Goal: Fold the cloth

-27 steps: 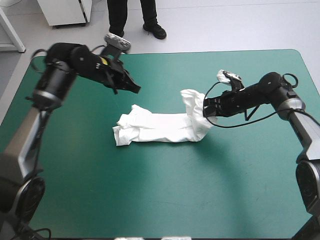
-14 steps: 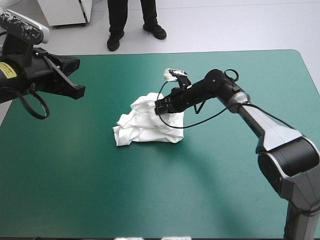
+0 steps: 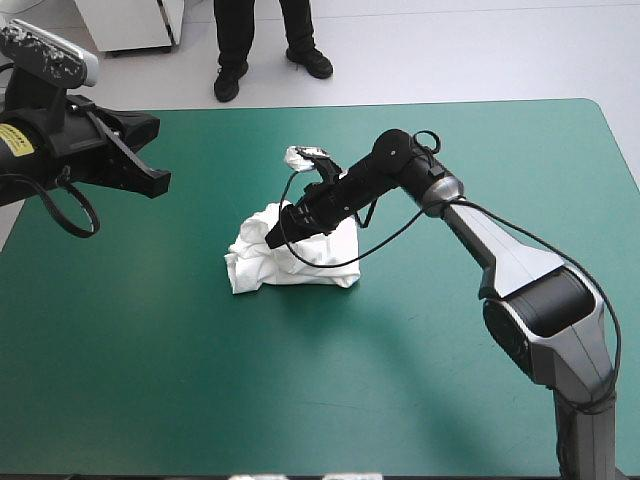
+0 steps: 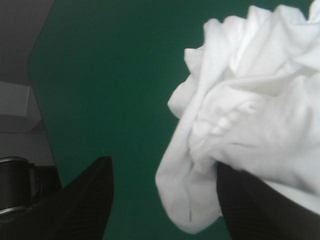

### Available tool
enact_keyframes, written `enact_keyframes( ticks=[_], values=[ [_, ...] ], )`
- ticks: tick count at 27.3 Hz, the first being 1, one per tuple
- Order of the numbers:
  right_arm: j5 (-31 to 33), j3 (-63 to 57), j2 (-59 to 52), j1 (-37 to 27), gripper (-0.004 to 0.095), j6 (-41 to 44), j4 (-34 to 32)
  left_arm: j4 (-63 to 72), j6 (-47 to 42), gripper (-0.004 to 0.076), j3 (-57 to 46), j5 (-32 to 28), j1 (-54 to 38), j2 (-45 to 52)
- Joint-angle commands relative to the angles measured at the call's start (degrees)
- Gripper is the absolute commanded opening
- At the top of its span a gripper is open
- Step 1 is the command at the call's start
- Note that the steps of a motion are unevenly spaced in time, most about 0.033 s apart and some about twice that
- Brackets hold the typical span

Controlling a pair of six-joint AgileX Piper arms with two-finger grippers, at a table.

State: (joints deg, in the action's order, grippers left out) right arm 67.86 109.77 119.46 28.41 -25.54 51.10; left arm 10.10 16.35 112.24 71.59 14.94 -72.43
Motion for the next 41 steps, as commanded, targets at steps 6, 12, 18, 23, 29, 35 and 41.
enact_keyframes(
  ticks=[6,12,18,23,29,35,41],
  values=[
    [3.64,9.37,-10.40,-1.46,0.0604,13.69,-23.63,0.97,-0.53,-0.0010,0.62,-0.24,0.21,2.47],
    [3.64,2.48,-17.44,-7.22,0.0604,15.76,-25.68,1.29,-0.57,-0.0010,0.62,-0.35,0.21,3.11],
    [1.91,-7.12,-18.75,-9.50,0.0604,14.63,-23.67,1.29,-0.81,-0.0010,-0.88,-0.35,0.21,3.11],
    [-2.33,-9.73,-14.09,-9.50,0.0604,11.61,-16.54,1.29,-0.81,-0.0010,-3.09,-0.58,0.21,3.11],
    [-3.34,-9.62,-7.48,-9.50,0.0604,9.74,-13.87,1.29,-0.81,-0.0010,-3.39,-0.68,0.21,3.11],
    [-4.81,-9.62,-3.20,-9.50,0.0604,8.04,-10.94,1.29,-0.81,-0.0010,-3.49,-0.76,0.21,3.11],
    [-5.10,-9.62,0.61,-9.38,0.0582,6.98,-7.81,1.06,-0.81,-0.0010,-3.49,-0.76,0.21,3.11]
  ],
)
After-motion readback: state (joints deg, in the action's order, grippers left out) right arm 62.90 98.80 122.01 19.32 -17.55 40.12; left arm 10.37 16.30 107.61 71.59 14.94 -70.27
